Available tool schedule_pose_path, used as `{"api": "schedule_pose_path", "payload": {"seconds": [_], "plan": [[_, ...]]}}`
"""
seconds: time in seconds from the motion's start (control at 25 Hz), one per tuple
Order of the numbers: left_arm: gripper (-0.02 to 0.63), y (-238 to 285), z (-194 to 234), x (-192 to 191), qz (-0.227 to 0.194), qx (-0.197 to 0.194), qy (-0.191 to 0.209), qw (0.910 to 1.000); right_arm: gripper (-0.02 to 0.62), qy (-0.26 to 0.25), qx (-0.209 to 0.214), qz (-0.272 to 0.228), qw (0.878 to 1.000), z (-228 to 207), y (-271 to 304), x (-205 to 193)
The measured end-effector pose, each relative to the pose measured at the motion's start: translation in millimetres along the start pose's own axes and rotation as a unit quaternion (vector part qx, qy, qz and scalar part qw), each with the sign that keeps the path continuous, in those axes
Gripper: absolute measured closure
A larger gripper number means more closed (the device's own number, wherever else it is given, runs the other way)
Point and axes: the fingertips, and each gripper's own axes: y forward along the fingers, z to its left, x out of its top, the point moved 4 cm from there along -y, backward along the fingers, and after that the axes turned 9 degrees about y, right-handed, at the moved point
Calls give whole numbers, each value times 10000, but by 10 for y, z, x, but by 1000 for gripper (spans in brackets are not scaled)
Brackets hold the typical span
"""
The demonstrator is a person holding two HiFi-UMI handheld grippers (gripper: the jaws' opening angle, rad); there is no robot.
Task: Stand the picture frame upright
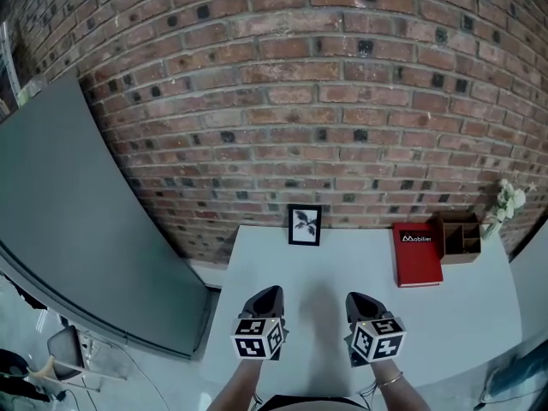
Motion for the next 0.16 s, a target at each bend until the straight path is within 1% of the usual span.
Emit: {"api": "schedule_pose_path", "payload": {"seconds": [0.16], "plan": [[611, 26, 26, -64, 51, 29, 12, 10000, 594, -68, 28, 107, 9999, 18, 76, -25]]}}
